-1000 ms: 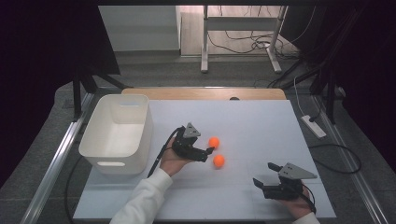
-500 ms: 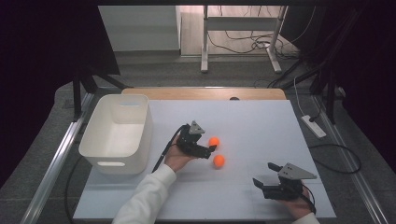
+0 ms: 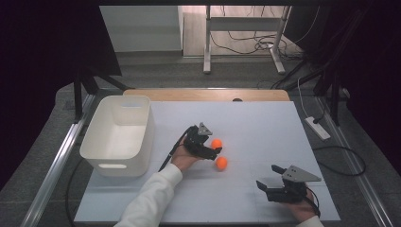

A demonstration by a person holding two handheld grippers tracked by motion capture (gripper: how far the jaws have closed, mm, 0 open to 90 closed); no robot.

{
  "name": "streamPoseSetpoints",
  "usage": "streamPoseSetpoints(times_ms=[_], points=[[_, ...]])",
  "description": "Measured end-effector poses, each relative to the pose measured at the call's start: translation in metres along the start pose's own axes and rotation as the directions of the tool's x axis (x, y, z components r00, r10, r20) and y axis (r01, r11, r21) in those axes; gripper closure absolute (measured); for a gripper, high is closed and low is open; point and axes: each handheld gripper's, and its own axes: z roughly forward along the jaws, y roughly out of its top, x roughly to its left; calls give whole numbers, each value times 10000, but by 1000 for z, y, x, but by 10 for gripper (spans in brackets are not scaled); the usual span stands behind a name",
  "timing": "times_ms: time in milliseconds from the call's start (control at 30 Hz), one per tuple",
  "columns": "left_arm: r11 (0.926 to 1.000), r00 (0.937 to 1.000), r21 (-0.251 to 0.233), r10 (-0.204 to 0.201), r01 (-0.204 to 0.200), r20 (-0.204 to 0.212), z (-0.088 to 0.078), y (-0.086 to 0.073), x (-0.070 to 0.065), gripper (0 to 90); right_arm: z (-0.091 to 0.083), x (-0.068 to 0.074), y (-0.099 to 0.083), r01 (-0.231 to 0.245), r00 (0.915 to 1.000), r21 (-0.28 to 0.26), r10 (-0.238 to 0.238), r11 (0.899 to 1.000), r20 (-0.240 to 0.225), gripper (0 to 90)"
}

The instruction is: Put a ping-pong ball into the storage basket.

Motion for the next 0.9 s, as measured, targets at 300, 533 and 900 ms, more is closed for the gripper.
streamPoseSetpoints(times_ms=[300, 533, 900], points=[[9999, 9999, 121, -33, 32, 99, 8, 3, 3, 118, -1, -1, 0, -4, 10000, -5, 4, 10000, 44, 148], [9994, 9998, 337, -102, 96, 158, 17, 3, 4, 121, -2, -1, 0, -30, 10000, -51, 30, 10000, 40, 149], [9983, 9998, 560, 136, -142, 113, 24, 7, 3, 164, -2, -1, 0, -71, 10000, -72, 71, 9999, 42, 148]])
